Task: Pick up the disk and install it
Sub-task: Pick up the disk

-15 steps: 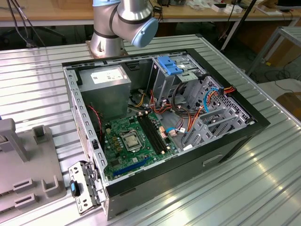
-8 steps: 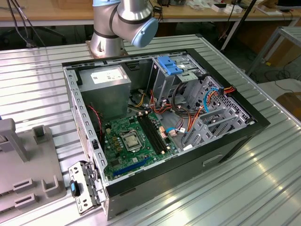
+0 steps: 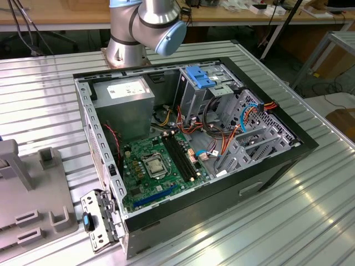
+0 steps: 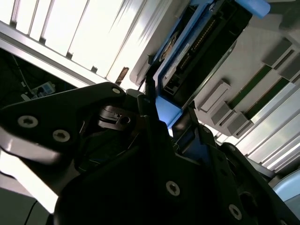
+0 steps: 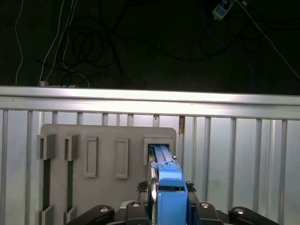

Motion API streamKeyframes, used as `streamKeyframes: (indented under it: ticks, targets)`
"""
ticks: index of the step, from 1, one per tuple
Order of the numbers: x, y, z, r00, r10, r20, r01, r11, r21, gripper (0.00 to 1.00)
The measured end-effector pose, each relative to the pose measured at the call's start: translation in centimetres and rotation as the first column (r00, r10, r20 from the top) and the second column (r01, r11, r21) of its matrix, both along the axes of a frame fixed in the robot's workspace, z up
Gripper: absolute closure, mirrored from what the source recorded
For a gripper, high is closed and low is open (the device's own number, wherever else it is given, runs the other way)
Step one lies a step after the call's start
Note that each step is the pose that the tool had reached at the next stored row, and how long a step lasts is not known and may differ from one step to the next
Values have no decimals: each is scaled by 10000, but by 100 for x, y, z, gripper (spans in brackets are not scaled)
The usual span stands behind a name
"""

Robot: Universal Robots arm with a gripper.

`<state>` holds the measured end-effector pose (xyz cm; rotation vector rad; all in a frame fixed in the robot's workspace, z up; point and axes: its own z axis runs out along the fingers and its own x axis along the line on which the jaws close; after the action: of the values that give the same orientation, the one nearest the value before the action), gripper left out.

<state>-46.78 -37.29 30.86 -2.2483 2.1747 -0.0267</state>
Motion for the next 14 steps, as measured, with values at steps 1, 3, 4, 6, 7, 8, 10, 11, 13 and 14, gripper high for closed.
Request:
streamKeyframes:
  ticks: [1, 3, 4, 6, 7, 8, 10, 11, 13, 14]
  targets:
    - [0, -3, 0, 10000, 0, 0, 0, 10000, 0, 61]
    - [0, -6, 0, 10000, -1, 1, 1, 10000, 0, 61]
    - [0, -9, 0, 10000, 0, 1, 0, 10000, 0, 61]
    - [0, -17, 0, 10000, 0, 1, 0, 10000, 0, 61]
    - [0, -21, 0, 10000, 0, 1, 0, 10000, -1, 61]
    - [0, -22, 0, 10000, -1, 1, 1, 10000, 0, 61]
    - [0, -28, 0, 10000, 0, 1, 0, 10000, 0, 61]
    - [0, -32, 0, 10000, 1, 0, -1, 10000, -1, 61]
    - [0, -35, 0, 10000, 0, 1, 0, 10000, 0, 61]
    - [0, -36, 0, 10000, 0, 0, 0, 10000, -1, 61]
